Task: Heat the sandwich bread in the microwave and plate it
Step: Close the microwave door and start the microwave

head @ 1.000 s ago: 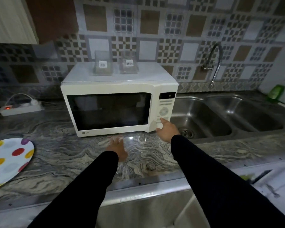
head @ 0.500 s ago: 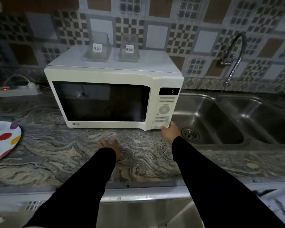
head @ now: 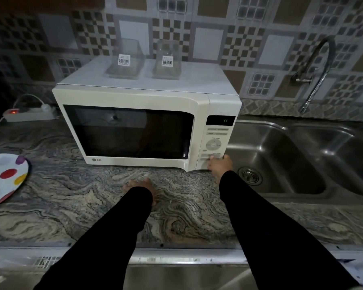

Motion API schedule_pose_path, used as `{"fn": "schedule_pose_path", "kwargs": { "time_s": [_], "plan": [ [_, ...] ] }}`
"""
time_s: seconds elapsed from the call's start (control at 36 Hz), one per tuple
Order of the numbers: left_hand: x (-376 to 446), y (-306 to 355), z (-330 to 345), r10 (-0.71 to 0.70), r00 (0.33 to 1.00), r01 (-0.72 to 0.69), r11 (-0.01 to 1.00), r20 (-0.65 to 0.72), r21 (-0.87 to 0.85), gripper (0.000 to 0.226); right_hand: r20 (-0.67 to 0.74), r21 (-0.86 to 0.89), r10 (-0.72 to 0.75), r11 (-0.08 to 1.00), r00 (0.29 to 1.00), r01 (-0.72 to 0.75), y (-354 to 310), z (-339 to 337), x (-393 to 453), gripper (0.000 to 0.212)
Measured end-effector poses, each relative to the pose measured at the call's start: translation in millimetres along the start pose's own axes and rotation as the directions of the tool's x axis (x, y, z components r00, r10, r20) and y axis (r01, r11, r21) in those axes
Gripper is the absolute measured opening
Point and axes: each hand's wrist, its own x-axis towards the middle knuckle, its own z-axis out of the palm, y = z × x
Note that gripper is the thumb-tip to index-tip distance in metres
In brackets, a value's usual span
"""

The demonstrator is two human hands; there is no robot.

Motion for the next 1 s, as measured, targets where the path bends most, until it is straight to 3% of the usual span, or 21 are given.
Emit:
{"fn": "schedule_pose_path", "kwargs": {
  "time_s": [0.17, 0.28, 0.39, 0.69, 0.83, 1.0],
  "plan": [
    [8, 3, -3, -0.033, 0.999, 0.035, 0.998, 0.028, -0.056, 0.097, -0.034, 0.010, 0.004, 1.000, 0.999, -0.004, 1, 6, 9, 0.019],
    [8, 6, -1, -0.026, 0.999, 0.025, 0.999, -0.021, -0.040, 0.072, -0.048, -0.014, -0.001, 1.000, 0.999, 0.000, 1, 6, 11, 0.022],
    [11, 5, 0, -0.037, 0.999, 0.035, 0.997, -0.034, -0.063, 0.064, -0.050, -0.058, -0.002, 0.998, 0.999, -0.001, 5, 7, 11, 0.031],
    [8, 3, -1, -0.053, 0.998, 0.049, 0.992, -0.037, -0.115, 0.068, 0.002, -0.045, -0.002, 0.999, 1.000, 0.002, 5, 0, 10, 0.032],
    [-3, 3, -4, -0.004, 1.000, 0.003, 0.996, -0.014, -0.088, 0.089, 0.012, -0.049, -0.013, 0.999, 1.000, 0.014, 1, 2, 8, 0.026],
    [-7, 2, -7, -0.005, 1.000, 0.005, 0.997, 0.006, -0.080, 0.094, 0.021, -0.032, -0.070, 0.997, 0.997, 0.071, -4, -3, 3, 0.019]
  ]
}}
